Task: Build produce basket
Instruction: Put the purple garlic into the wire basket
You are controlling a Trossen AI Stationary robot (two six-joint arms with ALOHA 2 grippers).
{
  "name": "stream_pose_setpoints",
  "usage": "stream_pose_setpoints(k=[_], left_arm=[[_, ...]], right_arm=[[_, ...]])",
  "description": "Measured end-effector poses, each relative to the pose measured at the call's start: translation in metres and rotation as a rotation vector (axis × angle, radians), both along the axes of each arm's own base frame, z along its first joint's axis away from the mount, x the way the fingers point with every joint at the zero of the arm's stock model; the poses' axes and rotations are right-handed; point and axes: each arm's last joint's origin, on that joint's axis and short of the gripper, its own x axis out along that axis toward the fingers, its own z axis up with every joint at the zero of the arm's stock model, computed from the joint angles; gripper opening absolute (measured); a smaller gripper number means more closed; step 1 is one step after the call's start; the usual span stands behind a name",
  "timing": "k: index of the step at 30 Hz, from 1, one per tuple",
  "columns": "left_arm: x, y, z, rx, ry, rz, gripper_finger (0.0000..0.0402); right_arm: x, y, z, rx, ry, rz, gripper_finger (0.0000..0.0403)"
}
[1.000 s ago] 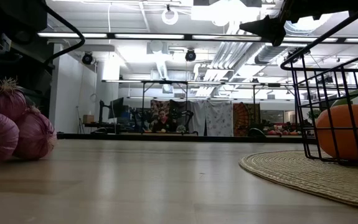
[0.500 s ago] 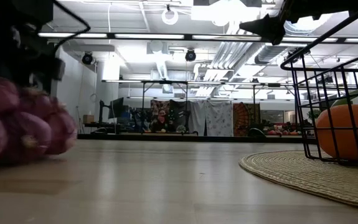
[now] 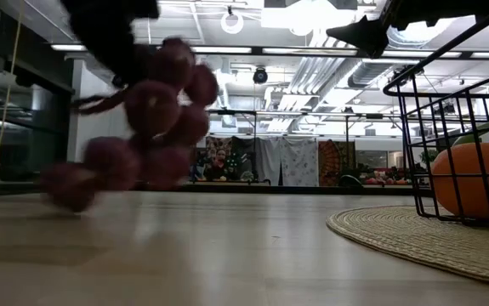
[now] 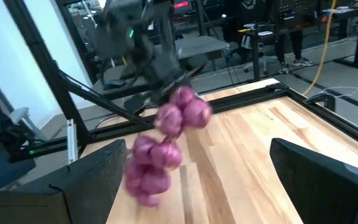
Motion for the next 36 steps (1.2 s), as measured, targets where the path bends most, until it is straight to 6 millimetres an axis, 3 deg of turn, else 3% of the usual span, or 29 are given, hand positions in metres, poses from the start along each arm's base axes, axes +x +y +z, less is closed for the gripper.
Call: stream_pose_setpoints(k=[7,12,25,30,36], left_arm=[[0.015,0.033,0.060,0.235,-0.056,-0.024,0.0070],[0.020,0.055,0.089,0.305,-0.121,-0.012,0.0078],[0.033,0.093,0.115,0.194,-0.484,-0.072,0.0080],[0.037,0.101,0.127,0.190,-0.635,-0.115,0.0080],[0.039,0.103,0.137,0.171,-0.752,-0.196,0.0081]], right_arm=[[0.000,0.001,0.013,0.004,-0.129,0.033,0.0385],[-0.002,0.001,0.025,0.011,-0.261,0.020,0.0385],[-0.003,-0.001,0.031,0.198,-0.335,-0.010,0.0385],[-0.004,-0.001,0.034,0.366,-0.368,0.011,0.0385],[-0.003,-0.002,0.034,0.362,-0.370,0.017,0.0385]])
